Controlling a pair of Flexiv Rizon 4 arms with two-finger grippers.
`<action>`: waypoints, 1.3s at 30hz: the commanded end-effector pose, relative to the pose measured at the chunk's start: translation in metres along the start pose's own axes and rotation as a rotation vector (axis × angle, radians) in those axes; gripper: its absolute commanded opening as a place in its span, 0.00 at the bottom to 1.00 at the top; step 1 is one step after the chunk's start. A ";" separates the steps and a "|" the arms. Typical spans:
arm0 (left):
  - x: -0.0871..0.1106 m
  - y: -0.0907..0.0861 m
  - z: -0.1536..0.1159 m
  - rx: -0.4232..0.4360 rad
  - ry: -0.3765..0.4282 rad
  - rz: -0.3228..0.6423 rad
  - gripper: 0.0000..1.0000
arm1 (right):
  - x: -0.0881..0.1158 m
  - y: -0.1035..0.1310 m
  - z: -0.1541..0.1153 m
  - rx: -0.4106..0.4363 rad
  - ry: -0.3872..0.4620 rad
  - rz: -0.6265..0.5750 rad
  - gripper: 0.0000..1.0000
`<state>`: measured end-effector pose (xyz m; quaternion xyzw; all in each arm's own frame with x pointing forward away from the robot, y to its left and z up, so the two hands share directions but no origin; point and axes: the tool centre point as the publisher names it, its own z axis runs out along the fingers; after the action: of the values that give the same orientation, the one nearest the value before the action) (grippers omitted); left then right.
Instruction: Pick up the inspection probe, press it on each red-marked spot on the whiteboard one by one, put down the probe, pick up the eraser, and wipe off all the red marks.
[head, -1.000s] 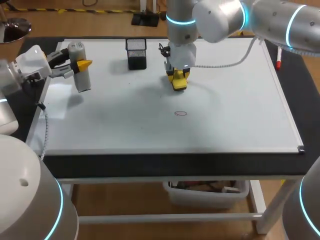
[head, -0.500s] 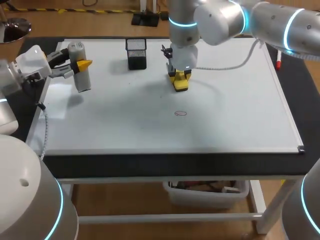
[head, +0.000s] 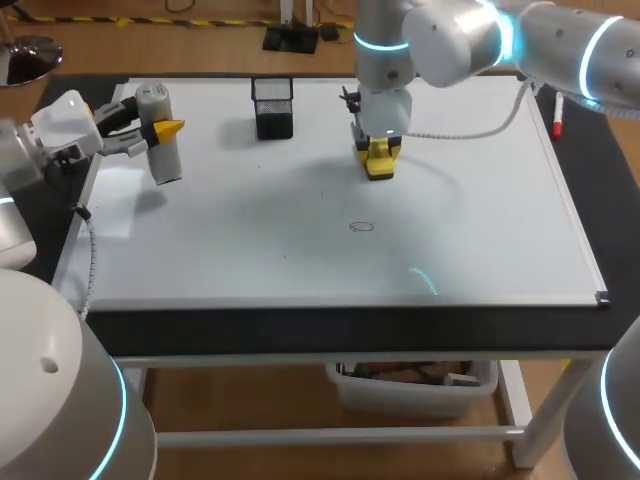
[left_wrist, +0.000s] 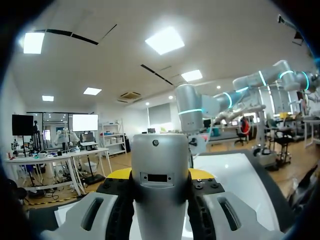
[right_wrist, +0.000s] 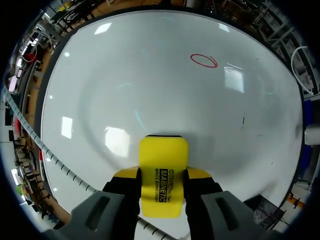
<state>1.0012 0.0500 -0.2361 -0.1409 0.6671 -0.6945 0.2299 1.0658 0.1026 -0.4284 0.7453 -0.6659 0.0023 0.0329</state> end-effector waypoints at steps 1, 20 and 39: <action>0.001 0.000 0.001 0.001 -0.004 0.003 0.00 | 0.014 0.000 0.004 0.006 -0.002 0.008 0.00; 0.001 0.000 0.001 0.001 -0.004 0.003 0.00 | 0.116 -0.007 -0.037 -0.003 -0.006 0.168 0.00; 0.001 0.000 0.001 0.001 -0.004 0.003 0.00 | 0.206 -0.002 -0.043 -0.029 0.038 0.336 0.00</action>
<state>1.0011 0.0500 -0.2360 -0.1410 0.6673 -0.6943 0.2299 1.0945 -0.0976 -0.3808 0.6233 -0.7799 0.0116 0.0559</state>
